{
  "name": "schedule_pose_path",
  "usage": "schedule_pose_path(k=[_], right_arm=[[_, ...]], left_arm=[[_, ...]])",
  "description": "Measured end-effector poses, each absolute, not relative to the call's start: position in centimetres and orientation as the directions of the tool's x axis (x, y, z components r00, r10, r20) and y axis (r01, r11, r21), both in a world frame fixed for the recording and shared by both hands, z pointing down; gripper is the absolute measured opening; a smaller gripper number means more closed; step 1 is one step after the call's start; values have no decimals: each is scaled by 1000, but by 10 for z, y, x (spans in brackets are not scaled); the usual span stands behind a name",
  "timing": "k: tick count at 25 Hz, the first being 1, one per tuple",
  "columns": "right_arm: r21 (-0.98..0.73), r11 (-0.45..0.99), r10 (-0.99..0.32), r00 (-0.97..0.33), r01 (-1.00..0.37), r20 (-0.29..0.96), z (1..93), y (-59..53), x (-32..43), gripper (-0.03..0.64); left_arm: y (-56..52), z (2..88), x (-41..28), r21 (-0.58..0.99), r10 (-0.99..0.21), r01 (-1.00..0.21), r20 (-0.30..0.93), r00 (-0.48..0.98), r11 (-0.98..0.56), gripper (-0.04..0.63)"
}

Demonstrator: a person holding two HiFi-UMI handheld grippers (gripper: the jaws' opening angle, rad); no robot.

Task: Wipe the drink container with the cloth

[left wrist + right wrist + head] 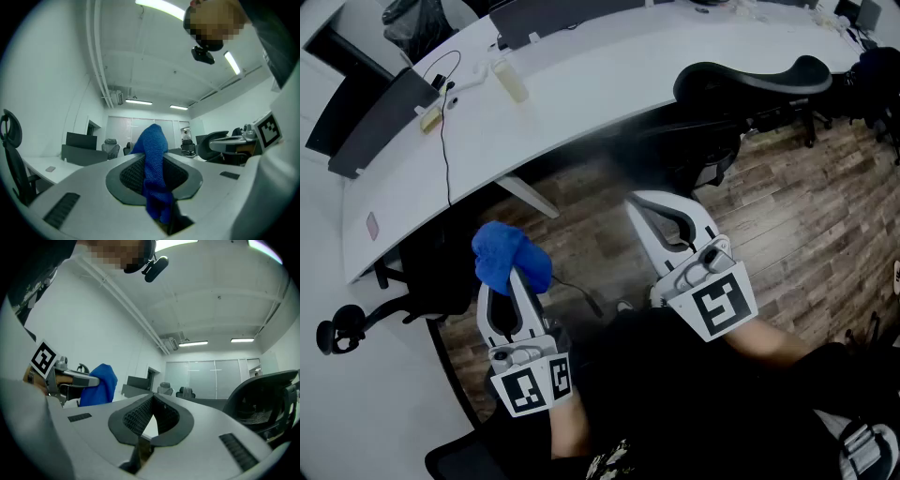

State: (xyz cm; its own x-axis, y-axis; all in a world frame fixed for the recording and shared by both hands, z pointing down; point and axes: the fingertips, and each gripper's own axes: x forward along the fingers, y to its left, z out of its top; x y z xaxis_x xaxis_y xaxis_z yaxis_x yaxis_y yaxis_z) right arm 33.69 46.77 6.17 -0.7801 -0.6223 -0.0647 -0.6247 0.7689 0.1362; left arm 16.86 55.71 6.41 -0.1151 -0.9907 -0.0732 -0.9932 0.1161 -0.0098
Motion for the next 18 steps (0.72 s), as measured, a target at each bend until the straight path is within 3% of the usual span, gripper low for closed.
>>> schedule_pose_path(k=[18], right_arm=[[79, 819, -560, -822, -568, -103, 61, 459, 345, -11]], left_arm=[[557, 58, 177, -30, -984, -986, -78, -161, 164, 75]])
